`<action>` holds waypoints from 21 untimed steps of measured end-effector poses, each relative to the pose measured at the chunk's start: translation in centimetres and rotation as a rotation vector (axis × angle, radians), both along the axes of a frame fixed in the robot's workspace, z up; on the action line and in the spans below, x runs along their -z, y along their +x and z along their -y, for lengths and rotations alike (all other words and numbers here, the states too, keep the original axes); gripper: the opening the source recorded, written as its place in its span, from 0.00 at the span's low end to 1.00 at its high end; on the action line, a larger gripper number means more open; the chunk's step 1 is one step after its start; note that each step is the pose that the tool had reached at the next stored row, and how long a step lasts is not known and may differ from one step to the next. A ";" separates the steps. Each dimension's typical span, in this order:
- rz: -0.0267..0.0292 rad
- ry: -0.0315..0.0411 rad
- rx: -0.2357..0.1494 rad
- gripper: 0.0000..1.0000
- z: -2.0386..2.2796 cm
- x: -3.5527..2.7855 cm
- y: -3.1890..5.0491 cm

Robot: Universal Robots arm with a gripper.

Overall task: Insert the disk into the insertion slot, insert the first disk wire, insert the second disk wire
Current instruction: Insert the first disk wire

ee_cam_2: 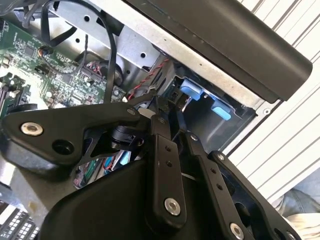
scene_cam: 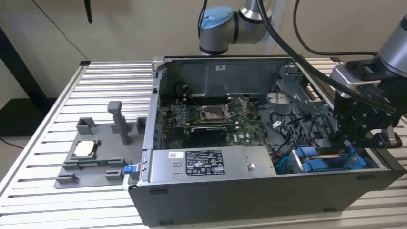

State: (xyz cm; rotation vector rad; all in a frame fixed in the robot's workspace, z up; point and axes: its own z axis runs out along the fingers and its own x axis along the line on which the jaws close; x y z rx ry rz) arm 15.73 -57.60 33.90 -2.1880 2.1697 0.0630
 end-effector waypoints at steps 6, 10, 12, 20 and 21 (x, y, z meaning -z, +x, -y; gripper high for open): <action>-0.0006 -0.0001 0.001 0.19 0.16 -0.01 0.04; -0.0008 -0.0002 0.001 0.19 0.20 -0.24 0.04; -0.0008 0.0001 0.001 0.19 0.19 -0.38 0.04; 0.0053 -0.0058 0.001 0.19 0.19 -0.30 -0.15; 0.0073 -0.0067 0.001 0.19 0.19 -0.28 -0.17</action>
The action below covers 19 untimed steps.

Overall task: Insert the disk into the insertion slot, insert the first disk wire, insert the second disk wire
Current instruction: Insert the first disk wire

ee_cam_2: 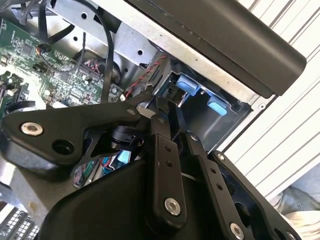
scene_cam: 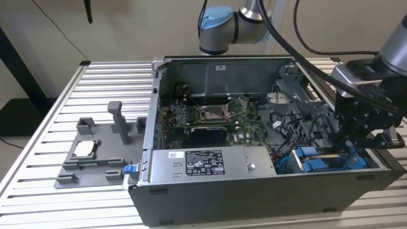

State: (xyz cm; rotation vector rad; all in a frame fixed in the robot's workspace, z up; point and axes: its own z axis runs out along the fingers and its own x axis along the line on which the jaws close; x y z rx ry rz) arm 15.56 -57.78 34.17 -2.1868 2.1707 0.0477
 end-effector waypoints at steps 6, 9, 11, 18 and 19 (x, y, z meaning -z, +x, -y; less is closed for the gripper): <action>0.0127 -0.0040 0.000 0.19 0.00 0.14 -0.05; 0.0132 -0.0040 0.000 0.19 -0.01 0.16 -0.13; 0.0134 -0.0040 0.000 0.19 -0.06 0.16 -0.22; 0.0187 -0.0040 0.000 0.19 -0.39 0.17 -0.37; 0.0188 -0.0041 0.000 0.19 -0.39 0.18 -0.38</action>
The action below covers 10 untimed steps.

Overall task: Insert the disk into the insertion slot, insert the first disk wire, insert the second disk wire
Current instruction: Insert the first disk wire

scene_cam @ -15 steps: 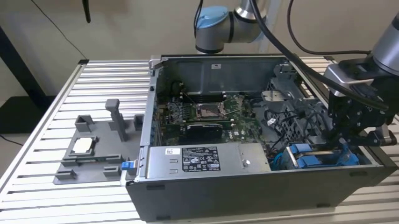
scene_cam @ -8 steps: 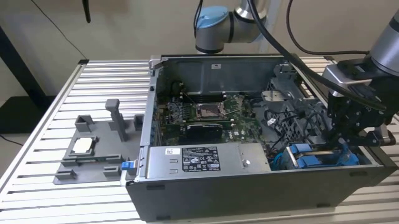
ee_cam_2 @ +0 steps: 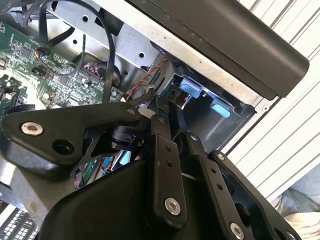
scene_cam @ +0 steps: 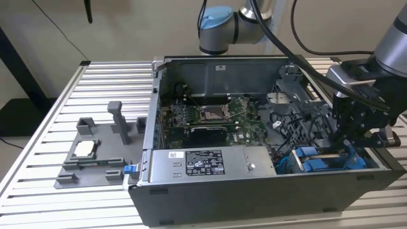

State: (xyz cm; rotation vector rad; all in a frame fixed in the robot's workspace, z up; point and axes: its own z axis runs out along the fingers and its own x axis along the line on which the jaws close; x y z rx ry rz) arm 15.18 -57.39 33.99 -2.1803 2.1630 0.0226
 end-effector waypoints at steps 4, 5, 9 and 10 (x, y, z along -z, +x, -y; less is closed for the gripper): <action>0.0003 -0.0006 0.000 0.19 0.01 0.00 0.00; 0.0004 -0.0007 0.000 0.19 0.01 0.00 0.00; 0.0003 -0.0008 0.000 0.19 0.09 0.02 0.00; 0.0003 -0.0010 0.000 0.19 0.09 0.03 0.00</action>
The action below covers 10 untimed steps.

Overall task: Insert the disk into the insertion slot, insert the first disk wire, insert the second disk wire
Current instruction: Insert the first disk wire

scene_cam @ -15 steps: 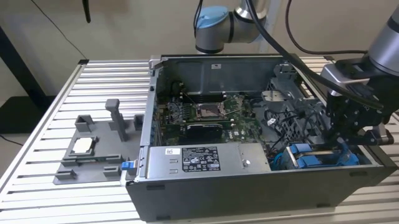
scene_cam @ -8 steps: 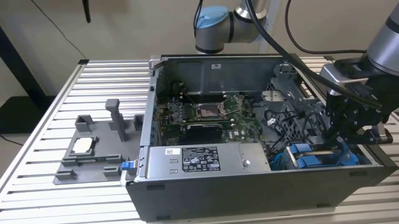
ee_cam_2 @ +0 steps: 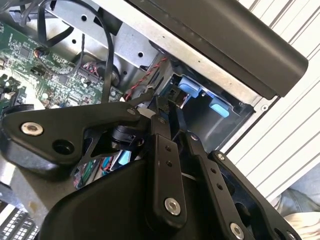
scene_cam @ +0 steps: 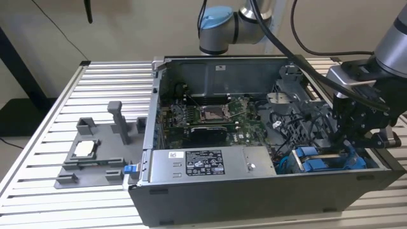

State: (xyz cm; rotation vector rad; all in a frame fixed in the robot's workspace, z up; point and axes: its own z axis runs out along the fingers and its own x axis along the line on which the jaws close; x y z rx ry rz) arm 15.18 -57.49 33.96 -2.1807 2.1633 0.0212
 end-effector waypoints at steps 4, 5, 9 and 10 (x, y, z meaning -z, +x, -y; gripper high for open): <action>0.0014 0.0006 0.000 0.19 0.01 0.14 0.00; 0.0016 0.0002 0.000 0.19 0.01 0.15 0.01; 0.0030 0.0001 0.000 0.19 0.01 0.34 0.00; 0.0034 -0.0001 0.000 0.19 0.01 0.47 0.00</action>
